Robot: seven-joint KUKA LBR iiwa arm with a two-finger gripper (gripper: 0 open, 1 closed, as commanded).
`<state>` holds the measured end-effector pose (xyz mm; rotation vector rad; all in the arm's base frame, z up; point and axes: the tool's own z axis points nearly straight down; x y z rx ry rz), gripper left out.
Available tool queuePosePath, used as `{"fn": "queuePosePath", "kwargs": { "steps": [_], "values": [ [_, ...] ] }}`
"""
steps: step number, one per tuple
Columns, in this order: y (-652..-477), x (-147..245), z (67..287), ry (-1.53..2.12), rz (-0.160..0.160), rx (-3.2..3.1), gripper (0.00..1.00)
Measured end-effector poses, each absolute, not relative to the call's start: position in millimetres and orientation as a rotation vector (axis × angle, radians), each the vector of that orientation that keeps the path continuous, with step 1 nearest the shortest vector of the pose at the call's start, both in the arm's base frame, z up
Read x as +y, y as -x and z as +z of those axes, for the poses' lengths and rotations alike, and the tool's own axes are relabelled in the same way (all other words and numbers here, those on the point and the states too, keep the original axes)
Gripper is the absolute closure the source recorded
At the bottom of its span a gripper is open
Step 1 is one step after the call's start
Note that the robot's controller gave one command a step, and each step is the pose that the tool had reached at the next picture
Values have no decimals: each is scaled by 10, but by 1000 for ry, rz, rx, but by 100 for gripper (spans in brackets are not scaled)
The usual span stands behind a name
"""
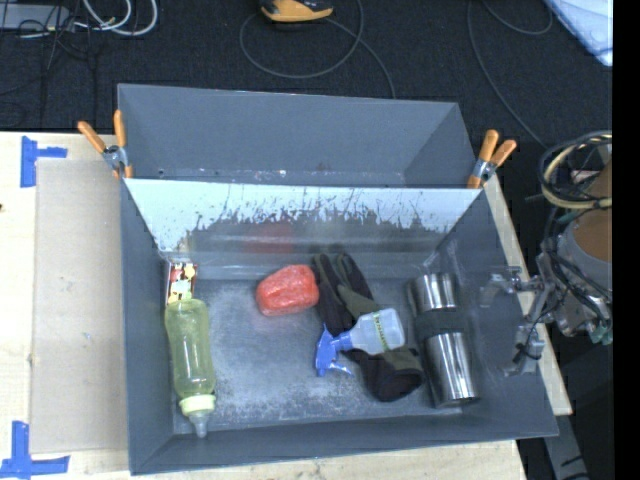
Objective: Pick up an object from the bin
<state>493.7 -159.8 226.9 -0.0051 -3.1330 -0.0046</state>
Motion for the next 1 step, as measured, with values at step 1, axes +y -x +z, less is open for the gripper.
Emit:
{"fn": "queuePosePath", "kwargs": {
  "steps": [1],
  "values": [
    [-4953,-1594,2308,-1,-1,-3140,0]
  ]
}}
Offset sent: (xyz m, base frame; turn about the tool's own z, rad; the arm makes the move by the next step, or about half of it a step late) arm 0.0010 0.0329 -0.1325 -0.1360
